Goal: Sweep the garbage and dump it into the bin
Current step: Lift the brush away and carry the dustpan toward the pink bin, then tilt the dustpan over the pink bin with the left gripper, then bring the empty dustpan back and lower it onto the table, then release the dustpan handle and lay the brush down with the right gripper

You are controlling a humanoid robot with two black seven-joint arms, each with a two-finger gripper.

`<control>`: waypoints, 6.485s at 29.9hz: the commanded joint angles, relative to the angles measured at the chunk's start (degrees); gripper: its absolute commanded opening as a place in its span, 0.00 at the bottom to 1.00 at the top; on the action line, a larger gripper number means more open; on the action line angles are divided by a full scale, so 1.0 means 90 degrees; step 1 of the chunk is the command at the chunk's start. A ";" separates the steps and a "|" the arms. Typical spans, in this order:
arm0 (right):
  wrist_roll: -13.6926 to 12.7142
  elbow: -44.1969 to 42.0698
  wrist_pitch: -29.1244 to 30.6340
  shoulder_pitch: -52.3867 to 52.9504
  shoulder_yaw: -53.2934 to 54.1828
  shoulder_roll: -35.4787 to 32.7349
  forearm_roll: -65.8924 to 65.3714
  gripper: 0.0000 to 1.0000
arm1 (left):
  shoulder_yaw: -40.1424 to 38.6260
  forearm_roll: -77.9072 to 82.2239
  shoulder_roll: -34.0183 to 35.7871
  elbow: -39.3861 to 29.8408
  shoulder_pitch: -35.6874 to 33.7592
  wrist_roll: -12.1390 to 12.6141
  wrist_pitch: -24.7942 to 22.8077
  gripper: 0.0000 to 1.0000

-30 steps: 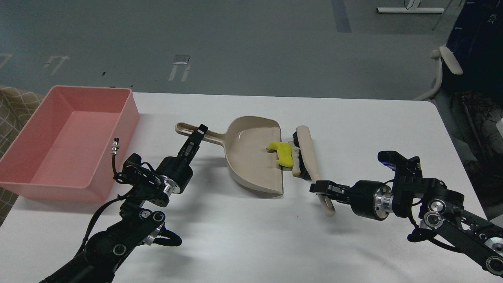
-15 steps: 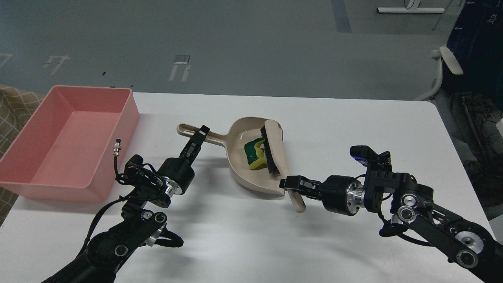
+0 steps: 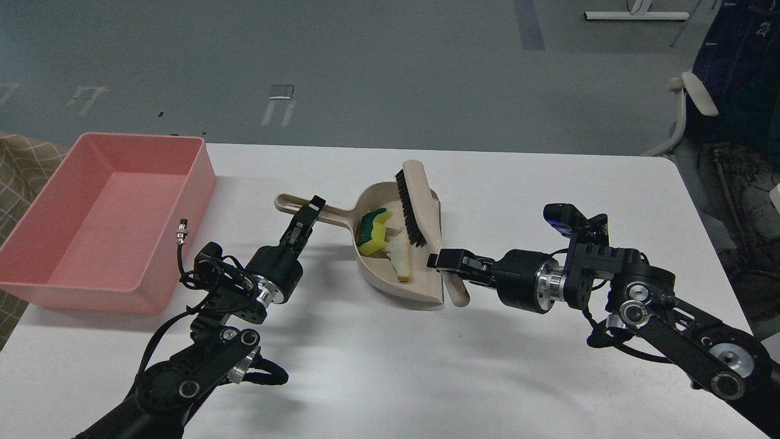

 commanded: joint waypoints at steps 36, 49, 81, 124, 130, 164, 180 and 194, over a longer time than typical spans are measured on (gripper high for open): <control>0.0222 -0.0017 0.0011 -0.0926 0.1366 -0.1725 0.0390 0.00 | -0.2642 -0.4434 0.4007 -0.1121 0.1004 0.0087 -0.0711 0.00; 0.0222 0.0061 0.0011 -0.1043 0.1347 -0.1637 0.0390 0.00 | -0.3581 -0.3802 0.5101 -0.0232 0.2236 -0.0762 -0.1044 0.00; 0.0222 0.0285 0.0011 -0.1121 0.1366 -0.1275 0.0361 0.00 | -0.3513 0.1121 0.5902 -0.0232 0.2441 -0.1251 0.0831 0.00; 0.0222 0.0129 0.0011 -0.1102 0.1386 -0.1597 0.0351 0.00 | -0.2732 -0.1857 0.1244 -0.2381 -0.0283 0.0956 -0.1923 0.00; 0.0222 0.0168 0.0011 -0.1111 0.1386 -0.1607 0.0351 0.00 | -0.2195 -0.1867 0.0815 -0.2351 -0.0177 0.1035 -0.1806 0.00; 0.0242 0.0207 0.0011 -0.1512 0.1298 -0.1900 0.0371 0.00 | -0.1003 -0.0226 0.0580 -0.0926 0.0283 -0.0127 -0.0751 0.00; 0.0242 0.0256 0.0011 -0.1590 0.1171 -0.2135 0.0390 0.00 | -0.0642 0.0106 0.0434 -0.0155 0.0293 -0.0235 -0.0194 0.00; 0.0242 0.0217 0.0011 -0.1736 0.1161 -0.2027 0.0380 0.00 | -0.0437 0.0096 0.0443 0.0031 0.0244 -0.0245 -0.0194 0.58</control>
